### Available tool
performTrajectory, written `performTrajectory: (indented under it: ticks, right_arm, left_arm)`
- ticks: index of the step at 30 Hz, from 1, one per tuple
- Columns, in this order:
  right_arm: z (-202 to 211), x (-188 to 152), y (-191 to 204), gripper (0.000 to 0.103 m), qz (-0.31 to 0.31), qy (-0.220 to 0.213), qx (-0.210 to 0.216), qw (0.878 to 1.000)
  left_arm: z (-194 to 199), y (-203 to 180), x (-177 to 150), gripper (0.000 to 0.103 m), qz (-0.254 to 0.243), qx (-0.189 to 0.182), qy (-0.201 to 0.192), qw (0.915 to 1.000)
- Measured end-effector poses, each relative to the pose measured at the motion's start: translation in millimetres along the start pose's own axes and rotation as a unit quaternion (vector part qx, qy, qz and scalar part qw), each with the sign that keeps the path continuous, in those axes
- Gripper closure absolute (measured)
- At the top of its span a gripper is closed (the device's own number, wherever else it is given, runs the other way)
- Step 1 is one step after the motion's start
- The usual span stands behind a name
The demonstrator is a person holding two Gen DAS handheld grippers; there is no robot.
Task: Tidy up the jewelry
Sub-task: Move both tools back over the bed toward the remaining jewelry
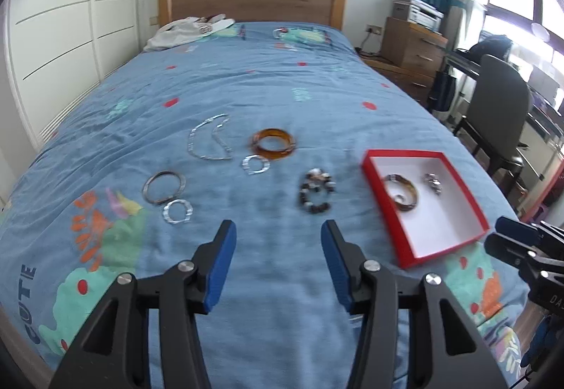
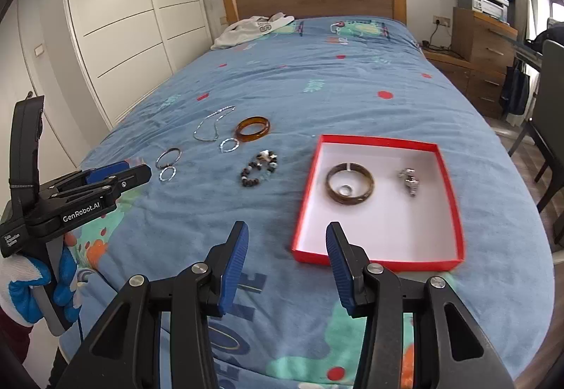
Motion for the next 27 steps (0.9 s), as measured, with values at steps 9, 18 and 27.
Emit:
performTrajectory:
  ticks: [9, 18, 27]
  right_arm:
    - [-39, 12, 34, 0.053, 0.012, 0.003, 0.030, 0.999]
    - [-104, 23, 63, 0.044, 0.014, 0.030, 0.052, 0.998]
    - [-172, 30, 63, 0.040, -0.008, 0.060, 0.046, 0.997]
  left_arm:
    - [-26, 90, -7, 0.047, 0.051, 0.034, 0.006, 0.9981]
    - [-76, 143, -23, 0.043, 0.086, 0.045, 0.037, 0.9946]
    - [-124, 148, -21, 0.043, 0.088, 0.033, 0.057, 0.9939]
Point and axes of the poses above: each gripper's, at about its wrist camera, not at the fingertips, and z roughly against the way its jaws point, y to its left, x to its top, the point moved 8 cm from there along -z, roughly the way its jaws point, and after that the axes turned 1 degree about z, right-handed, at the moved point
